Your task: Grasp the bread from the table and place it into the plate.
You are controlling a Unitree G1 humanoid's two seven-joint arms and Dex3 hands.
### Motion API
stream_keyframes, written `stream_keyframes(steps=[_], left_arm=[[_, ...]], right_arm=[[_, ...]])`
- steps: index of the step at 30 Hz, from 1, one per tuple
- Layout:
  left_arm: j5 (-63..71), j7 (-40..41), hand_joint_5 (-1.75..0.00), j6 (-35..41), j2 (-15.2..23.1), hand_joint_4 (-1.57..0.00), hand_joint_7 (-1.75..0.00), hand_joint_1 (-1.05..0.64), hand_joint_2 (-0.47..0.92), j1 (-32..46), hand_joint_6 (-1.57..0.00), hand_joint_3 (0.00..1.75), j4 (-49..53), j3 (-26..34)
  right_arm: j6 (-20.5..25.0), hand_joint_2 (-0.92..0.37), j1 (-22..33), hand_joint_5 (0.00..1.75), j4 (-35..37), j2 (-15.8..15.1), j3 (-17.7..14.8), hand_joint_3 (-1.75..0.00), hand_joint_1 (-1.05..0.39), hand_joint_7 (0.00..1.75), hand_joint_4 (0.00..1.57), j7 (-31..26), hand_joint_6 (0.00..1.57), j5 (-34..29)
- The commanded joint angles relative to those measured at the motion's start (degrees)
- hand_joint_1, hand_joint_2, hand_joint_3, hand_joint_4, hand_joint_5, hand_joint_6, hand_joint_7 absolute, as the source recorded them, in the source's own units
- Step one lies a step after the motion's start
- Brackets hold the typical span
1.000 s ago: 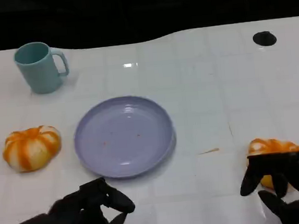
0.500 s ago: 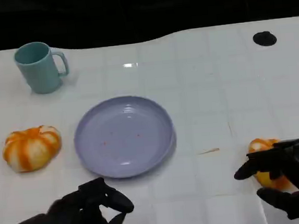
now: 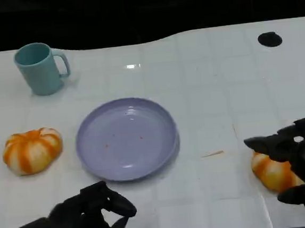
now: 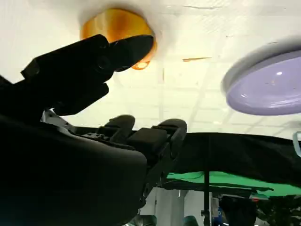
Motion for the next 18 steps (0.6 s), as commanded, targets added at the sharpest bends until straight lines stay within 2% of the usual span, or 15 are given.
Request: stream_keyframes(steps=[1,9,18], left_arm=[[0.2,-0.3,-1.75,-0.3,0.5,-0.64,-1.29,-0.26,0.8,-0.5,-0.62,0.65,0.4,0.0],[0.0,-0.2,-1.75,-0.3,0.3,-0.63,-1.28,-0.27,0.81,-0.6,-0.63,0.64,0.5,-0.1],[0.3,-0.2,-1.75,0.1,0.6,-0.64,-1.27,-0.28,0.81,-0.3,-0.63,0.64,-0.1,-0.2]], right_arm=[[1.8,-0.79,-0.7,0.4,-0.8,-0.9,0.5,-0.01,-0.51,0.0,0.05,3.0,0.32,-2.7],[2.6,-0.79,-3.1,0.42,4.1,-1.0,2.4,-0.01,-0.5,0.0,0.09,3.9,0.32,-3.7],[2.8,-0.81,-7.3,0.38,15.5,-0.6,6.1,0.0,-0.47,0.03,0.16,0.1,0.4,-5.1]])
